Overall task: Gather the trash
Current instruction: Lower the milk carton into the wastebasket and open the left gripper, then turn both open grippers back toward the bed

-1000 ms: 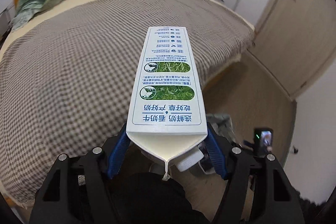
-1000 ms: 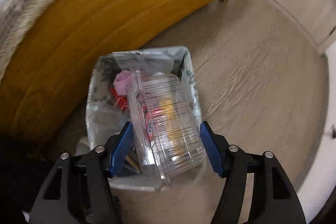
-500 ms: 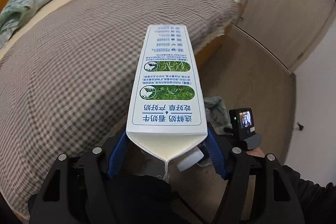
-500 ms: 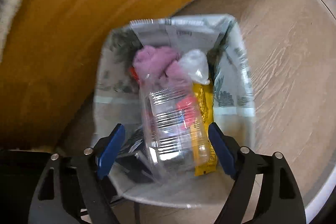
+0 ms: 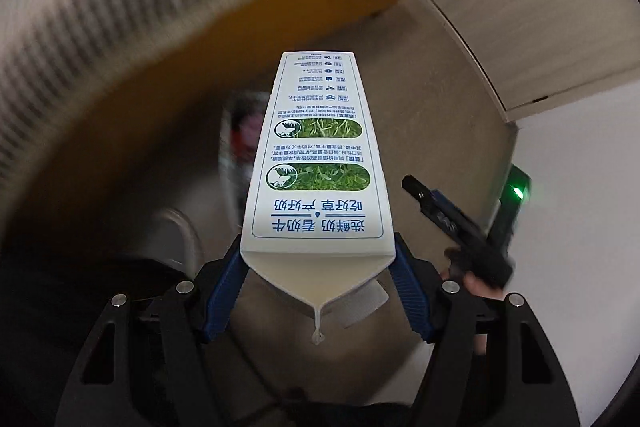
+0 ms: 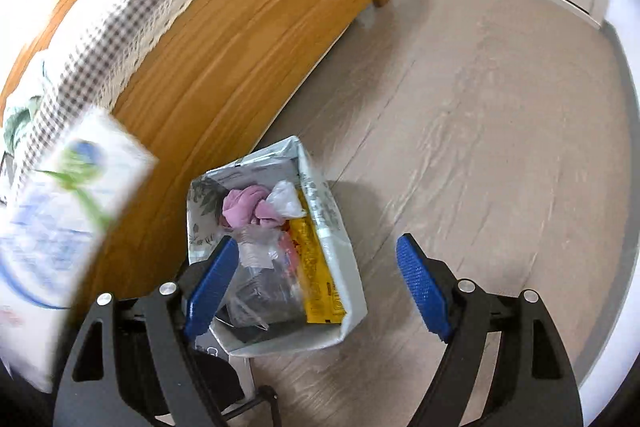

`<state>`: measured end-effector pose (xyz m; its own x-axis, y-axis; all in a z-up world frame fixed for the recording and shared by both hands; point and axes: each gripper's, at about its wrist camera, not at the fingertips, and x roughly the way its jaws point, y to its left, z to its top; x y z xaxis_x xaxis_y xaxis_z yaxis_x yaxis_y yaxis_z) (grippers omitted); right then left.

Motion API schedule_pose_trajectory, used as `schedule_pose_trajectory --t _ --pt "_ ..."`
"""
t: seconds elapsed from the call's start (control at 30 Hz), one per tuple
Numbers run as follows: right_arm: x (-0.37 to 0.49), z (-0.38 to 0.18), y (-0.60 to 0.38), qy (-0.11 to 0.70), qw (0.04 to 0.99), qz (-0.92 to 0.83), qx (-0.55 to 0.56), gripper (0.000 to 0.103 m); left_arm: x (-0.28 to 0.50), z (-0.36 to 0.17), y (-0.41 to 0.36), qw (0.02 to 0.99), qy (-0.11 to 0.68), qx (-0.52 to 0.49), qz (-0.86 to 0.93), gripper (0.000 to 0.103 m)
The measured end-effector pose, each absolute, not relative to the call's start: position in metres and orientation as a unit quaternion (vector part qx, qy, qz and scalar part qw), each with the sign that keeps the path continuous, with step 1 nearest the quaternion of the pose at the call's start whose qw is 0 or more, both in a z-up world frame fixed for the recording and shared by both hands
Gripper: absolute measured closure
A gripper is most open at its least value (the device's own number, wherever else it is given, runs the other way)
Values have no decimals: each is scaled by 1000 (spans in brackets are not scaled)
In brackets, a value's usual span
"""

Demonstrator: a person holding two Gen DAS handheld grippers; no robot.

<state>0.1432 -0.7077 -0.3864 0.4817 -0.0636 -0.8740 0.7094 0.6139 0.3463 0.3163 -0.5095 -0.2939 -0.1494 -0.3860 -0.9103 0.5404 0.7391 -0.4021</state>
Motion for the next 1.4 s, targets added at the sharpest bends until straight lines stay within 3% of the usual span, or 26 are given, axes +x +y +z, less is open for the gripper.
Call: schedule_pose_trajectory --t 0.3,0.63,0.73,0.87,1.17,1.4 --pt "103 -404 -700 454 758 -264 386 25 311 -407 -590 588 770 -26 -246 36" --pt "95 -401 -705 451 756 -276 386 25 299 -485 -631 585 781 64 -209 33" --pt "98 -400 -703 459 758 -275 374 25 289 -481 -640 593 759 125 -238 27" --pt "104 -394 -703 458 761 -275 370 25 292 -465 -633 593 752 121 -262 18" --pt "123 -361 -694 462 775 -269 338 25 326 -386 -586 620 717 64 -312 16" --pt "145 -326 -671 495 778 -271 277 25 349 -331 -555 627 701 80 -331 14"
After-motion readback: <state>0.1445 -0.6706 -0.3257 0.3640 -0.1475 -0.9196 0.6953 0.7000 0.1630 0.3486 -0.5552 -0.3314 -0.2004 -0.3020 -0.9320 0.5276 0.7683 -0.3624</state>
